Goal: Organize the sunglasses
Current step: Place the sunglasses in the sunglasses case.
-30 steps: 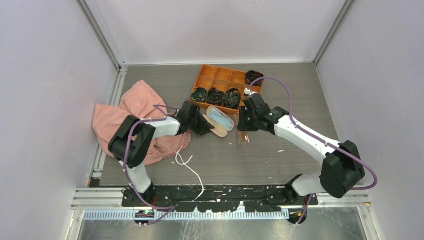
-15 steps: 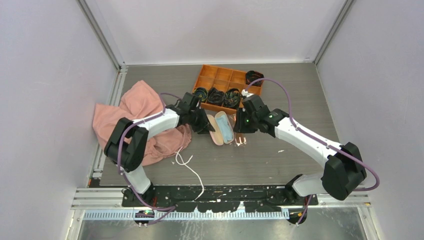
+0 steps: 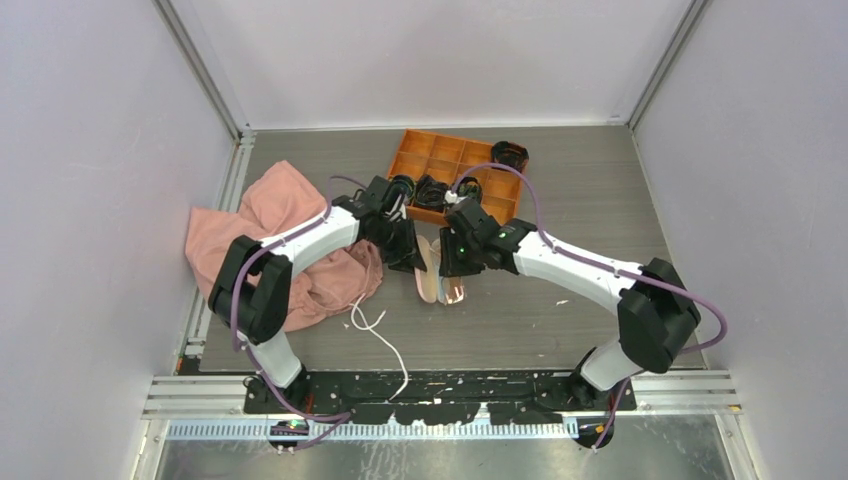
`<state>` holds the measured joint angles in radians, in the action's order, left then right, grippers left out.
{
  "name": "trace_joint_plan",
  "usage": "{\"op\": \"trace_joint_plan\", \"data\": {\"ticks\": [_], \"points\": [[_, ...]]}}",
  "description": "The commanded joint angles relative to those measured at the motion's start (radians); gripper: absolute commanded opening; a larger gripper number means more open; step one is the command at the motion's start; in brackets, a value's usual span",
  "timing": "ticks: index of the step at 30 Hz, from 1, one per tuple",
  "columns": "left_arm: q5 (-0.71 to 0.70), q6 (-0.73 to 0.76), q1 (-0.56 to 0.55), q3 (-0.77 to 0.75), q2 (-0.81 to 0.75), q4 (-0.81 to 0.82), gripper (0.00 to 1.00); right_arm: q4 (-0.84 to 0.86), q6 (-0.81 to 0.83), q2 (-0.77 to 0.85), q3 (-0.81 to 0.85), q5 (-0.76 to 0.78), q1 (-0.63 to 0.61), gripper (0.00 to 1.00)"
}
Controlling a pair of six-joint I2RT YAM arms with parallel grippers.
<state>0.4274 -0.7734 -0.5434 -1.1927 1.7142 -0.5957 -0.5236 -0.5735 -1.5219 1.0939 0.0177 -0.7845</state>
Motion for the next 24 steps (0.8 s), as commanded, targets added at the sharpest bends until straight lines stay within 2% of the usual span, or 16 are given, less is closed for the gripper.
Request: {"op": "trace_joint_plan", "data": {"ticks": [1, 8, 11, 24], "points": [[0.026, 0.034, -0.009, 0.003, -0.041, -0.036, 0.28, 0.046, -0.061, -0.029, 0.043, 0.081, -0.012, 0.25], [0.016, 0.031, -0.013, 0.013, -0.050, -0.044, 0.30, 0.115, -0.154, -0.095, 0.004, 0.185, -0.015, 0.27], [0.019, 0.030, -0.017, 0.016, -0.048, -0.044, 0.31, 0.163, -0.177, -0.119, -0.020, 0.169, -0.020, 0.27], [-0.007, 0.019, -0.026, 0.031, -0.052, -0.038, 0.32, 0.143, -0.217, -0.180, -0.012, 0.195, -0.084, 0.27]]}}
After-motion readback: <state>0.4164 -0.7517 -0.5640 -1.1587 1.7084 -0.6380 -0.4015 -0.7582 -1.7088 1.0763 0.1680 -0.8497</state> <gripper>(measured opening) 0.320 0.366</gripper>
